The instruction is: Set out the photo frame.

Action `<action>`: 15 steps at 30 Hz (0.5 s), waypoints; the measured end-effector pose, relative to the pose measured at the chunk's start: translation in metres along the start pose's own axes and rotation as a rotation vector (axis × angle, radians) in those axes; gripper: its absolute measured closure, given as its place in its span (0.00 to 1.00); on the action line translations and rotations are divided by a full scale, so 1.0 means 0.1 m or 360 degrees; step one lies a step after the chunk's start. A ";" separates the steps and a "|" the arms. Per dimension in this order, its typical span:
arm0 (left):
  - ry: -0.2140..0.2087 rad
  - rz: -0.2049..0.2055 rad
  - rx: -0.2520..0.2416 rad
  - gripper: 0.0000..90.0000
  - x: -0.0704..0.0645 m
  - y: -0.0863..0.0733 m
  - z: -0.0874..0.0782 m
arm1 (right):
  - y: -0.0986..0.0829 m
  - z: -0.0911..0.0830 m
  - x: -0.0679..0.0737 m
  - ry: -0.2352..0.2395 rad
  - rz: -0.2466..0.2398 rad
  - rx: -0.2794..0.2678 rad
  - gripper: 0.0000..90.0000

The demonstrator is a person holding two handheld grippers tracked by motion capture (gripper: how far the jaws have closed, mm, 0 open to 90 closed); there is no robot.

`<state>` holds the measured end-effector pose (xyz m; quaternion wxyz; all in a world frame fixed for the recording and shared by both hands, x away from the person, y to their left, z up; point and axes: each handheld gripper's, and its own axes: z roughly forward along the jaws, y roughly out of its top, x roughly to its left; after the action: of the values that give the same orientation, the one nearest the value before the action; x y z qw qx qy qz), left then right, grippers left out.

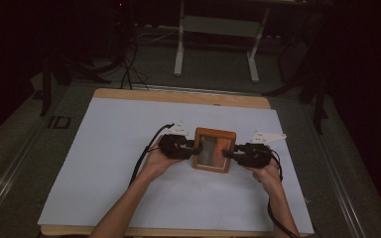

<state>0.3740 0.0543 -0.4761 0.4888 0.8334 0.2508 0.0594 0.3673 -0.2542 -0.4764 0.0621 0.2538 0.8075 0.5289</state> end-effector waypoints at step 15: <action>0.0089 -0.0117 -0.0026 0.70 0.07 -0.25 -0.43 | 0.15 0.43 0.18 0.0127 0.0023 0.0003 0.70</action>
<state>0.3565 0.1008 -0.4759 0.4901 0.8177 0.2943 0.0668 0.3730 -0.2060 -0.4788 0.0257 0.2384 0.8080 0.5382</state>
